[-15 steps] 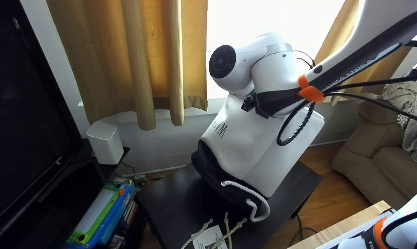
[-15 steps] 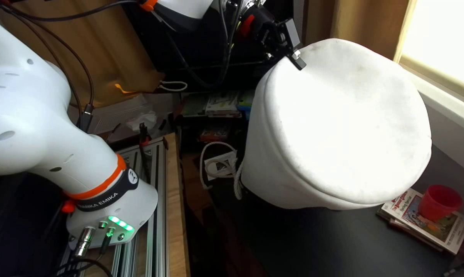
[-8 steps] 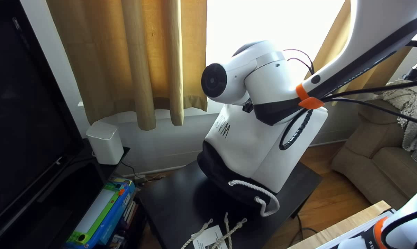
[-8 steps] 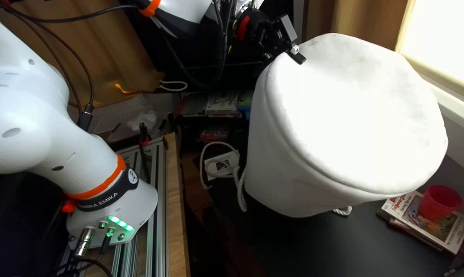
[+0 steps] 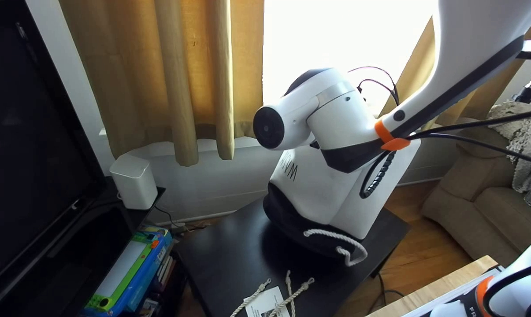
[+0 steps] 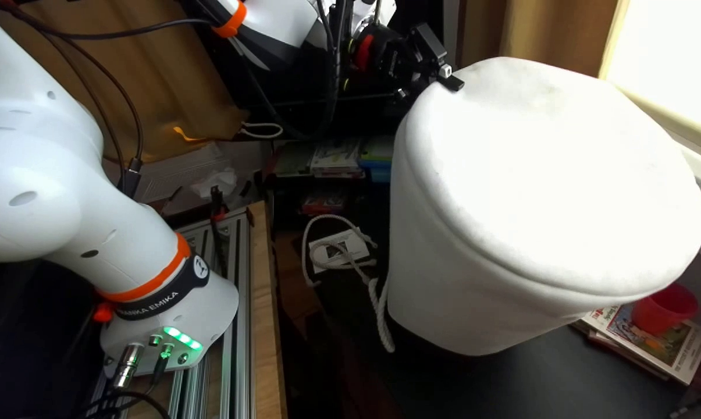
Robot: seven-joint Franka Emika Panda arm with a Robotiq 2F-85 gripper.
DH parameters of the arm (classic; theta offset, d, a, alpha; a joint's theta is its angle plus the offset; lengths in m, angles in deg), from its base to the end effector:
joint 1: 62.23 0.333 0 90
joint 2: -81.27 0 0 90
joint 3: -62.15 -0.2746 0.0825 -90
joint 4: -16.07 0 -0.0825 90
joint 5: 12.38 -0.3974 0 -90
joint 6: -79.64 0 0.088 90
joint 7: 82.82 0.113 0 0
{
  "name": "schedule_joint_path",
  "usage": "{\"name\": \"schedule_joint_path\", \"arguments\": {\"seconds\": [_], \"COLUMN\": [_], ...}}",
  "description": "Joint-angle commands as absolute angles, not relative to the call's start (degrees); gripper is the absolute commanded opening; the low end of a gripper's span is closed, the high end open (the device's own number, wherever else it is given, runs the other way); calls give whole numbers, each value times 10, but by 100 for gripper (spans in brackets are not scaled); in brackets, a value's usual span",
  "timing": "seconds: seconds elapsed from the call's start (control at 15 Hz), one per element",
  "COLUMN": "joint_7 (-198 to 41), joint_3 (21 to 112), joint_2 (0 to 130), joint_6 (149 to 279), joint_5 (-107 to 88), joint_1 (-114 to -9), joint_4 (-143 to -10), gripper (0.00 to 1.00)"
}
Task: Turn the bag upside down
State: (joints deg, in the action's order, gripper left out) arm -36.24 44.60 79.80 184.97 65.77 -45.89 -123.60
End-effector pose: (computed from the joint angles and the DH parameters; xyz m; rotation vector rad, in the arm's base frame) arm 0.4295 0.1882 0.2472 1.8309 0.6193 0.3734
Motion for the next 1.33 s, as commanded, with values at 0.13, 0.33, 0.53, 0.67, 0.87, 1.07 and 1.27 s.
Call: {"name": "schedule_joint_path", "arguments": {"seconds": [0.13, 0.33, 0.53, 0.67, 0.87, 1.07, 1.27], "joint_7": [-358, -360, -357, -359, -360, -375, -407], "joint_3": [443, 443, 448, 451, 455, 458, 460], "joint_2": [794, 794, 794, 792, 790, 790, 784], "joint_6": [1817, 1817, 1842, 1851, 1883, 1935, 1969], "joint_5": [663, 661, 663, 669, 668, 638, 576], "joint_1": [-448, -448, -454, -456, -461, -464, -467], "joint_4": [-1242, -1242, -1239, -1237, -1232, -1222, -1210], "gripper": [80, 99, 100, 100, 100, 100, 100]}}
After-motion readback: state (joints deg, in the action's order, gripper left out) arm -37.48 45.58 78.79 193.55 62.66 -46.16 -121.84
